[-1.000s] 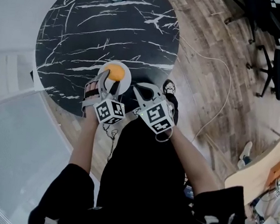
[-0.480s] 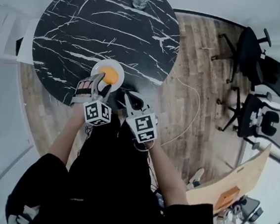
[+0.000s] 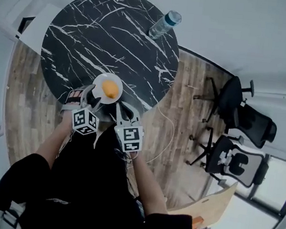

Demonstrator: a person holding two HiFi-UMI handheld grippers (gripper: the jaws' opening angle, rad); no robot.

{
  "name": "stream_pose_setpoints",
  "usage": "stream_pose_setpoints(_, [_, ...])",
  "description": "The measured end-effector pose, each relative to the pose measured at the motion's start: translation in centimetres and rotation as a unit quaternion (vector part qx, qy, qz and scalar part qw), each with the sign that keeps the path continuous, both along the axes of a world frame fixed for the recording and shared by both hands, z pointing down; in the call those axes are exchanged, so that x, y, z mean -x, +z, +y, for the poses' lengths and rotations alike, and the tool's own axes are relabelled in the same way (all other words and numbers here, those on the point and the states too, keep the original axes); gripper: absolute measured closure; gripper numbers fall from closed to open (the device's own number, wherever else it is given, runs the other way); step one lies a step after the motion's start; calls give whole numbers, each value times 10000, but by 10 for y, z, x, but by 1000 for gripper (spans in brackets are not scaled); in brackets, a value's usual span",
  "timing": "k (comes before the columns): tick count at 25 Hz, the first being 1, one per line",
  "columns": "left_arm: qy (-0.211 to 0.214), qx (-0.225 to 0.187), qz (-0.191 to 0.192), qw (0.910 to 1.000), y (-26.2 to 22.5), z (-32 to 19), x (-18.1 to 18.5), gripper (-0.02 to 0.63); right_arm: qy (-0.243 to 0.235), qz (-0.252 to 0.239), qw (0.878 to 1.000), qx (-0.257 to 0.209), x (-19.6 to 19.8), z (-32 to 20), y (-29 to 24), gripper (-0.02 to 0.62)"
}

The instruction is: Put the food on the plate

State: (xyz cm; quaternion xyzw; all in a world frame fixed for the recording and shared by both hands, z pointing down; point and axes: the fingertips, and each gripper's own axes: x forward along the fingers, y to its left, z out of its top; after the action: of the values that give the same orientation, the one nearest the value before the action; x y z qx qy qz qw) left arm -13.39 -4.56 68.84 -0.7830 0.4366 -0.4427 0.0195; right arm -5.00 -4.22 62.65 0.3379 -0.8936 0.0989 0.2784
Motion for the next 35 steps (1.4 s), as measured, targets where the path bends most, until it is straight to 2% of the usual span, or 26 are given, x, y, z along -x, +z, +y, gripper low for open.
stream_pose_setpoints(3, [-383,61,401,9984,-17,9,21,331,-97,-153,9998,26,22,-3,-10,596])
stream_pose_setpoints(5, [-715,120,894,9934,-34,12,30,337,-174,-255,9995,-22,36,-6,-23,597])
stream_pose_setpoints(6, [-912,118,1192,9886,-44,12,34,370,-202,-277,9994,-85,42,-8,-30,598])
stream_pose_setpoints(8, [-1326,-5,1709,9763,-65,11,45,482,-225,-313,9989,-259,55,-14,-45,598])
stream_pose_setpoints(11, [-1853,-263,2277,9556,-93,13,63,604,-135,-460,9975,-518,70,-23,-69,598])
stream_pose_setpoints(15, [-2343,-276,3086,9215,-119,13,84,606,-109,-721,9943,-783,87,-30,-104,598])
stream_pose_setpoints(17, [-2434,-435,3224,9137,-136,11,93,606,-121,-800,9922,-946,92,-31,-121,598])
stream_pose_setpoints(23, [-2358,-1099,3417,9031,-199,6,109,606,12,-1034,9839,-1458,88,-35,-169,598])
stream_pose_setpoints(30, [-2095,-1862,3353,8994,-263,11,116,606,241,-1356,9677,-2110,64,-25,-240,598])
stream_pose_setpoints(35, [-1969,-1980,3449,8961,-276,12,109,606,295,-1406,9614,-2349,55,-17,-261,598])
